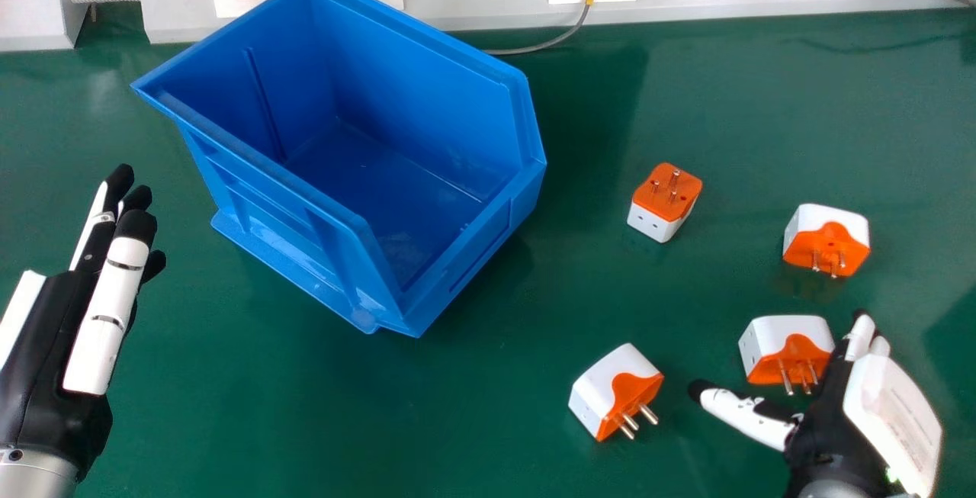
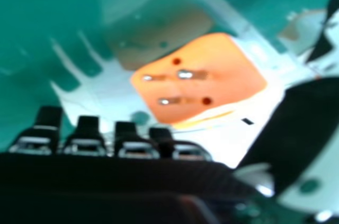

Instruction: Pick all objects and put in blue box

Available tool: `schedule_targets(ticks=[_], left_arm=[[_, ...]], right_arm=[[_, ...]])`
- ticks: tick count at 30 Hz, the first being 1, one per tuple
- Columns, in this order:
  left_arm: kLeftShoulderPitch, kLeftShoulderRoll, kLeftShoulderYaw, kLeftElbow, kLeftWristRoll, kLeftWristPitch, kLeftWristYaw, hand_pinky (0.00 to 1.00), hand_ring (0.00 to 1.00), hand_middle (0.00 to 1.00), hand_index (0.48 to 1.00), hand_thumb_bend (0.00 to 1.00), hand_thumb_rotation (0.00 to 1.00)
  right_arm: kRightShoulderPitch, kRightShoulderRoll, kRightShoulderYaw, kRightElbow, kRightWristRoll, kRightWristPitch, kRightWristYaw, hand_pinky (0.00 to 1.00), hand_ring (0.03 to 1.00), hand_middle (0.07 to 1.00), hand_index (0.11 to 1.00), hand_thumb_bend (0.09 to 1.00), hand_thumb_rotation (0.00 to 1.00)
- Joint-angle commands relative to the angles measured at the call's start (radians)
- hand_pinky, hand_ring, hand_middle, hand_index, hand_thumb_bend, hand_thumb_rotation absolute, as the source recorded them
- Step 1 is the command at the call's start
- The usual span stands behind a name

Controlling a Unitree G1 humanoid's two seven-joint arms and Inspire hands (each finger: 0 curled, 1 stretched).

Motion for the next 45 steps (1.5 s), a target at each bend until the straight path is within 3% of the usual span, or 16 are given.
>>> schedule_targets(ticks=[1,4,8,11,14,16,21,27,33,37,45], left_arm=[[0.0,0.009,0.013,-0.009,-0.005,-0.013,0.002,0.95,0.99,1.0,1.0,0.45,1.0],[-0.007,0.011,0.014,0.011,-0.006,-0.023,-0.002,0.95,0.99,1.0,1.0,0.44,1.0],[-0.005,0.011,0.012,-0.008,-0.003,-0.01,0.003,0.95,0.99,1.0,1.0,0.44,1.0],[-0.01,0.015,0.015,0.01,-0.006,-0.016,-0.002,0.95,0.99,1.0,1.0,0.44,1.0],[-0.01,0.015,0.015,0.005,-0.005,-0.012,0.0,0.95,0.99,1.0,1.0,0.44,1.0],[-0.018,0.018,0.016,0.029,-0.006,-0.023,-0.003,0.96,0.99,1.0,1.0,0.44,1.0],[-0.02,0.018,0.017,0.035,-0.009,-0.024,-0.004,0.96,0.99,1.0,1.0,0.45,1.0],[-0.013,0.017,0.016,0.012,-0.004,-0.014,0.002,0.96,0.99,1.0,1.0,0.45,1.0],[-0.01,0.02,0.017,0.003,-0.001,-0.007,0.004,0.96,0.99,1.0,1.0,0.45,1.0],[-0.013,0.021,0.019,0.014,-0.001,-0.008,0.004,0.96,0.99,1.0,1.0,0.45,1.0],[-0.01,0.018,0.019,-0.005,-0.003,0.008,0.011,0.96,0.99,1.0,1.0,0.46,1.0]], right_arm=[[-0.032,0.0,-0.02,0.003,0.011,0.013,-0.016,0.94,0.99,1.0,0.991,0.713,0.41],[-0.05,0.005,-0.034,0.01,0.029,0.02,-0.02,0.94,0.99,1.0,0.99,0.714,0.42],[-0.069,0.012,-0.052,0.021,0.059,0.018,-0.034,0.94,0.99,1.0,0.99,0.714,0.42],[-0.088,0.01,-0.065,0.045,0.08,0.015,-0.045,0.95,0.99,1.0,0.991,0.714,0.42],[-0.107,0.005,-0.073,0.07,0.095,0.017,-0.053,0.95,0.991,1.0,0.992,0.714,0.42],[-0.114,0.004,-0.076,0.075,0.099,0.021,-0.055,0.95,0.991,1.0,0.992,0.714,0.42],[-0.12,0.004,-0.074,0.083,0.099,0.028,-0.056,0.95,0.992,1.0,0.993,0.715,0.42],[-0.145,-0.001,-0.075,0.119,0.112,0.044,-0.062,0.95,0.993,1.0,0.993,0.715,0.42],[-0.161,-0.01,-0.073,0.139,0.118,0.064,-0.054,0.95,0.993,1.0,0.995,0.715,0.42],[-0.172,-0.016,-0.075,0.159,0.122,0.074,-0.054,0.95,0.993,1.0,0.994,0.715,0.42],[-0.197,-0.02,-0.091,0.207,0.14,0.098,-0.05,0.95,0.993,1.0,0.991,0.717,0.43]])
